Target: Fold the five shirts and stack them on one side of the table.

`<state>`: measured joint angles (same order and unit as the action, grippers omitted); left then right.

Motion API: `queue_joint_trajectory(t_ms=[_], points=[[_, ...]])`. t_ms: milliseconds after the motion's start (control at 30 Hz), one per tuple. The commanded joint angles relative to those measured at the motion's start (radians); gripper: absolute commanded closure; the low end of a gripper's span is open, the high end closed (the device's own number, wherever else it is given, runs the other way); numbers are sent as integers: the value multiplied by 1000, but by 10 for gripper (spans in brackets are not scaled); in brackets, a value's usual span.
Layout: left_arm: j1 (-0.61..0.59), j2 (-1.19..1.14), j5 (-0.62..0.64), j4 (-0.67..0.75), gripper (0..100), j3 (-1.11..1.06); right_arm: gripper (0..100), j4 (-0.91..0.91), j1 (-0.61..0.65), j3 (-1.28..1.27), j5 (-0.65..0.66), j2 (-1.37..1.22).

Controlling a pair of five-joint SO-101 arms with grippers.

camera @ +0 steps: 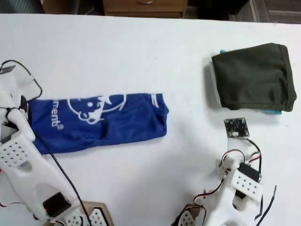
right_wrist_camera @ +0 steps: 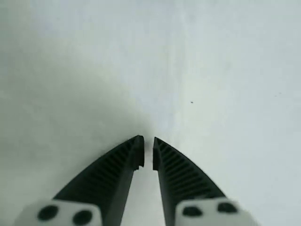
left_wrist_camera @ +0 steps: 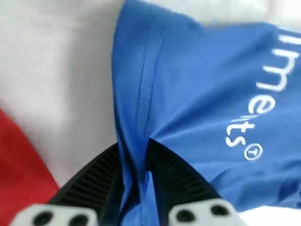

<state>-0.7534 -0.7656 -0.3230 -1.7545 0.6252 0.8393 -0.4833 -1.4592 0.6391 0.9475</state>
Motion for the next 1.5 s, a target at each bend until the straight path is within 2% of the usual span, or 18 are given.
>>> queue_joint_trajectory(t_ms=[0,133,233,367,600,900,1100,1300,1467], points=[[-9,46,-14,-32,974,44,957,-38,-8,-6,3,31],[40,169,-3,-35,974,-41,957,-38,-4,-9,3,31],[124,339,34,-34,974,-173,957,-38,-4,-9,3,31],[298,568,104,-32,974,-351,957,-38,-4,-9,2,31],[638,781,354,-31,974,-467,957,-38,-4,-9,2,31],[947,738,407,52,974,-461,957,-33,-4,-15,2,31],[1109,690,399,215,974,-460,957,-33,-2,-18,2,31],[1226,623,399,325,974,-458,957,-33,-2,-18,2,31],[1220,555,397,325,973,-415,957,-33,-2,-18,2,31]])
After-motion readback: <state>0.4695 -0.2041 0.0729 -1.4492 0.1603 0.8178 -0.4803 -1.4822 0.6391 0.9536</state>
